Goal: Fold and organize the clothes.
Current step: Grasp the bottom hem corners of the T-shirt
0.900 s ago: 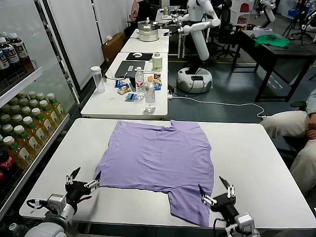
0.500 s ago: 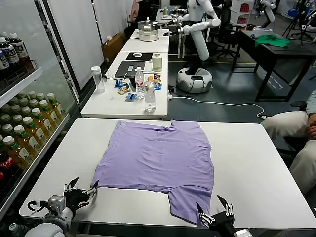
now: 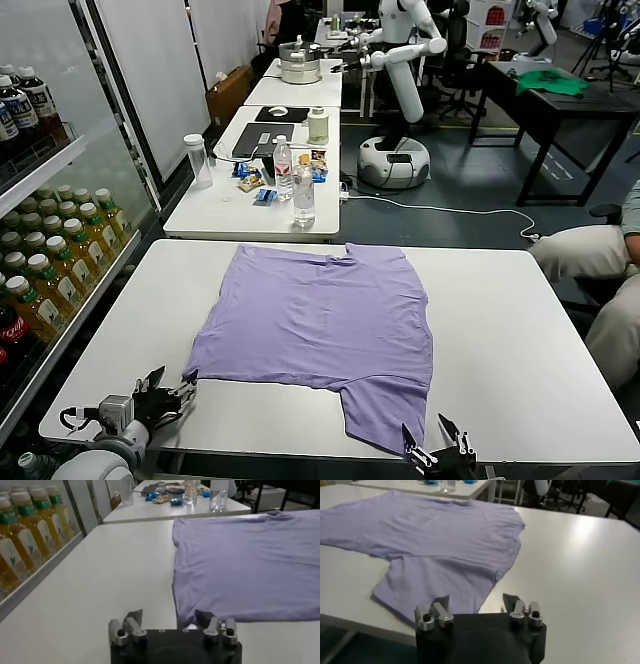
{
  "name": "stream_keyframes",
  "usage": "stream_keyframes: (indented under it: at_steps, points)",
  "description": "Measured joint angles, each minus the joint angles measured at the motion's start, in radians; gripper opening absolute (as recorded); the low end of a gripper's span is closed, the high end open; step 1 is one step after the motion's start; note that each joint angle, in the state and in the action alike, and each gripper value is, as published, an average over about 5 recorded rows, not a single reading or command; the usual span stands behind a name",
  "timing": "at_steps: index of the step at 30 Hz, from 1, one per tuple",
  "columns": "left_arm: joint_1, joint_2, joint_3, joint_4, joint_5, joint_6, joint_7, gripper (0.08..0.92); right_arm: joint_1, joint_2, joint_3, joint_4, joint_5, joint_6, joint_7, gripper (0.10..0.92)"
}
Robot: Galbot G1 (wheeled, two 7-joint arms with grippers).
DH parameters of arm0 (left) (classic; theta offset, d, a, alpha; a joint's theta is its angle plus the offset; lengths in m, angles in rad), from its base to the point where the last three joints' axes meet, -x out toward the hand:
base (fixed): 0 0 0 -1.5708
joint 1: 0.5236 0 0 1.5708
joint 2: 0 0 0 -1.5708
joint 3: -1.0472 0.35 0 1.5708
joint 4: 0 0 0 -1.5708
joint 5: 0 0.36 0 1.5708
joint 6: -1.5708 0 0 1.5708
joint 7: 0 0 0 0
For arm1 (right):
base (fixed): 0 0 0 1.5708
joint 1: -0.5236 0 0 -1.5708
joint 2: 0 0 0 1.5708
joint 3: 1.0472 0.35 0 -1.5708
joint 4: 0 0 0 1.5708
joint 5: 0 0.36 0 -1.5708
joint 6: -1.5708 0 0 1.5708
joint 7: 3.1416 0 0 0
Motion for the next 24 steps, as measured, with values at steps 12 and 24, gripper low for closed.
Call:
stream_keyframes:
  at_steps: [12,24]
  points:
    - [0.011,-0.022,0.007,-0.011,-0.011,-0.007,0.017,0.195,0.011,-0.017,0.009,0.002,0.056,0.009,-0.032,0.139]
    - [0.108,-0.022,-0.010,-0.111,0.020,-0.048,-0.008,0.087,-0.131,-0.073,0.189,0.131,0.071,0.011,-0.094,0.112]
